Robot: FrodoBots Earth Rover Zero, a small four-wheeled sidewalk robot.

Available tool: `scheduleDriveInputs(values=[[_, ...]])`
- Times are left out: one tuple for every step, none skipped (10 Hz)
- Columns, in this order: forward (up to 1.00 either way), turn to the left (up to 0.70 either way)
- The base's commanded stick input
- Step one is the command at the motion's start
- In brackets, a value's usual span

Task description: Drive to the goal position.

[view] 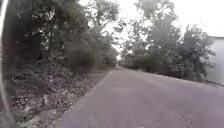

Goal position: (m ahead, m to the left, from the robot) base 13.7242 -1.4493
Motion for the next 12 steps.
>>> scheduleDriveInputs(values=[[0.70,0.01],[0.70,0.01],[0.70,0.01],[0.70,0.01],[0.70,0.01],[0.70,0.01],[0.70,0.01],[0.70,0.01],[0.70,0.01],[0.70,0.01],[0.70,0.01],[0.70,0.01]])
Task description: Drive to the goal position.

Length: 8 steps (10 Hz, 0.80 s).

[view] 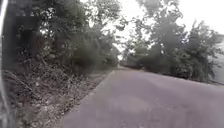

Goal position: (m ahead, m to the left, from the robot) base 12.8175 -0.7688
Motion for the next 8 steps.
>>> scheduleDriveInputs(values=[[0.70,0.01],[0.70,0.01],[0.70,0.01],[0.70,0.01],[0.70,0.01],[0.70,0.01],[0.70,0.01],[0.70,0.01]])
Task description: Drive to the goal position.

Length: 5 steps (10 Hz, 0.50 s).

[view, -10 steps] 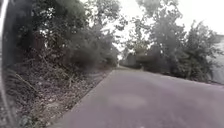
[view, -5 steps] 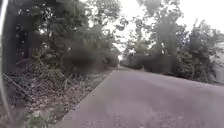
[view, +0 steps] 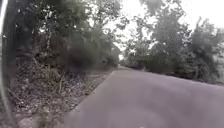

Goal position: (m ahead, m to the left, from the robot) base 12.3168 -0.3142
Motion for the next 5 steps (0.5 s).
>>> scheduleDriveInputs(values=[[0.70,0.01],[0.70,0.01],[0.70,0.01],[0.70,0.01],[0.70,0.01]])
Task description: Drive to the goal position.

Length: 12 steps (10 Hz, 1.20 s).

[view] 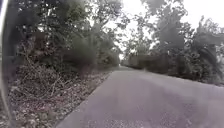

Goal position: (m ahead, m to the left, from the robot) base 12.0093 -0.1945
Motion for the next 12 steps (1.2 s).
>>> scheduleDriveInputs(values=[[0.70,0.01],[0.70,0.01],[0.70,0.01],[0.70,0.01],[0.70,0.01],[0.70,0.01],[0.70,0.01],[0.70,0.01],[0.70,0.01],[0.70,0.01],[0.70,0.01],[0.70,-0.02]])
